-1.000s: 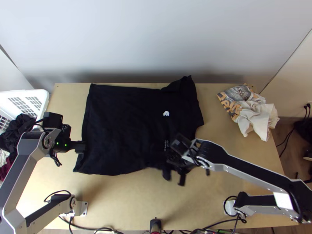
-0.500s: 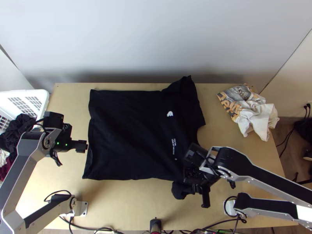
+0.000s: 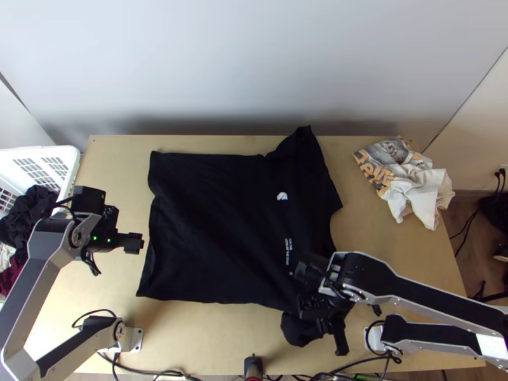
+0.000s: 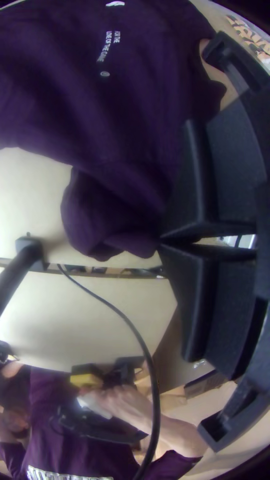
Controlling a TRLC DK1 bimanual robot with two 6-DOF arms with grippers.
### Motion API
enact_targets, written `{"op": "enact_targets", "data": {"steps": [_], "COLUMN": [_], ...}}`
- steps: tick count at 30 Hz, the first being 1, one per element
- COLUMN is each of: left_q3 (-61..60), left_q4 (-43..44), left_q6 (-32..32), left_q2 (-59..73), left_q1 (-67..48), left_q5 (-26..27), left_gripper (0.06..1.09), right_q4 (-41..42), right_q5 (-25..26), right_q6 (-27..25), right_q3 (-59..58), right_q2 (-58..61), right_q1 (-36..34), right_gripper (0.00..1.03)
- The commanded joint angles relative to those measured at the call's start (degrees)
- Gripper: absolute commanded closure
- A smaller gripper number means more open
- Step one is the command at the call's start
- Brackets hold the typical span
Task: Fold the t-shirt
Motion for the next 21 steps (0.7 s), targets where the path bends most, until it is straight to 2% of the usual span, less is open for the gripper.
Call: {"op": "enact_targets", "data": {"steps": [1, 6, 7, 9, 10, 11, 12, 13, 21], "left_q3": [-0.13, -0.31, -0.40, -0.22, 0.04, 0.66, 1.27, 1.98, 9.53], "left_q4": [-0.69, -1.57, -1.57, -1.57, -1.48, -1.22, -0.96, -0.34, 7.66], "left_q6": [-0.11, -0.11, -0.11, -0.11, -0.11, -0.20, -0.28, -0.46, -0.46], "left_q2": [-0.39, -0.91, -1.00, -0.91, -0.91, -0.91, -0.91, -0.91, 2.34], "left_q1": [-0.96, -1.58, -1.67, -1.84, -2.02, -1.93, -1.93, -1.93, -0.87], "left_q5": [0.08, 0.25, 0.25, 0.25, 0.25, 0.25, 0.25, 0.17, -0.01], "left_gripper": [0.10, 0.10, 0.10, 0.10, 0.10, 0.10, 0.10, 0.10, 0.10], "right_q4": [0.67, 2.78, 3.66, 5.59, 6.21, 7.00, 7.17, 7.26, 7.26], "right_q5": [-1.50, -1.93, -1.85, -1.23, -0.70, -0.18, 0.79, 1.76, 6.50], "right_q6": [-0.33, -0.33, -0.33, -0.24, 0.02, 0.11, 0.28, 0.37, 0.11], "right_q3": [-2.04, -5.38, -6.52, -8.19, -8.28, -8.19, -7.84, -6.79, 6.05], "right_q2": [1.38, 2.17, 2.26, 2.26, 2.09, 1.91, 1.65, 1.47, -2.66], "right_q1": [4.05, 4.67, 4.49, 4.31, 4.14, 3.79, 3.43, 2.73, -10.10], "right_gripper": [1.00, 0.99, 0.92, 0.68, 0.61, 0.46, 0.19, 0.03, 0.04]}}
